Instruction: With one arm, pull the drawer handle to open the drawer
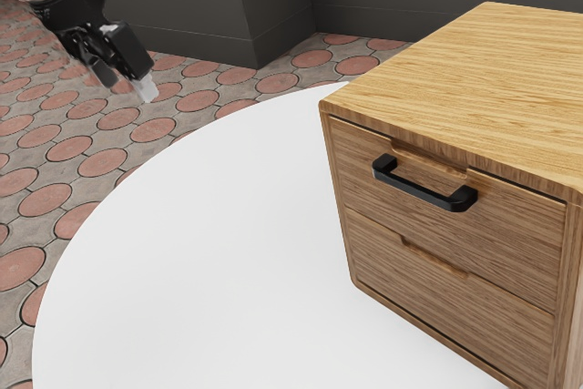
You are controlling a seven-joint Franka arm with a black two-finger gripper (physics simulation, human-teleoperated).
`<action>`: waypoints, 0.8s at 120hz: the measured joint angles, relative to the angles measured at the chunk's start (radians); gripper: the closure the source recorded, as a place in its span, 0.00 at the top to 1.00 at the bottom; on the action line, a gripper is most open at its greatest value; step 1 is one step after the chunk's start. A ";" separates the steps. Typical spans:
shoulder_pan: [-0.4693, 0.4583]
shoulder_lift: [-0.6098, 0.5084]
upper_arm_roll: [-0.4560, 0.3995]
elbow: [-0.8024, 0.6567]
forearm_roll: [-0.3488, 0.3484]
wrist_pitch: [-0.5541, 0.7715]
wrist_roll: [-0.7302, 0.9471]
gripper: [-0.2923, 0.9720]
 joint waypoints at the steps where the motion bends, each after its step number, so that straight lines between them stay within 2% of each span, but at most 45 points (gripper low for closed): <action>1: -0.018 0.000 0.000 -0.002 -0.003 -0.002 0.000 0.77; 13: -0.245 -0.071 -0.026 -0.240 -0.005 0.038 -0.026 0.77; 19: -0.340 -0.100 -0.037 -0.313 -0.004 0.074 -0.077 0.77; 35: -0.599 -0.131 -0.057 -0.384 -0.002 0.123 -0.274 0.77; 42: -0.658 -0.132 -0.058 -0.393 0.000 0.114 -0.333 0.77; 58: -0.653 -0.163 -0.056 -0.460 0.028 0.083 -0.273 0.77; 64: -0.532 -0.169 -0.142 -0.491 0.035 0.073 -0.238 0.77; 73: -0.438 -0.175 -0.252 -0.500 0.044 0.060 -0.177 0.77; 81: -0.406 -0.186 -0.299 -0.490 0.050 0.054 -0.095 0.77; 96: -0.393 -0.235 -0.322 -0.496 0.055 0.063 0.108 0.77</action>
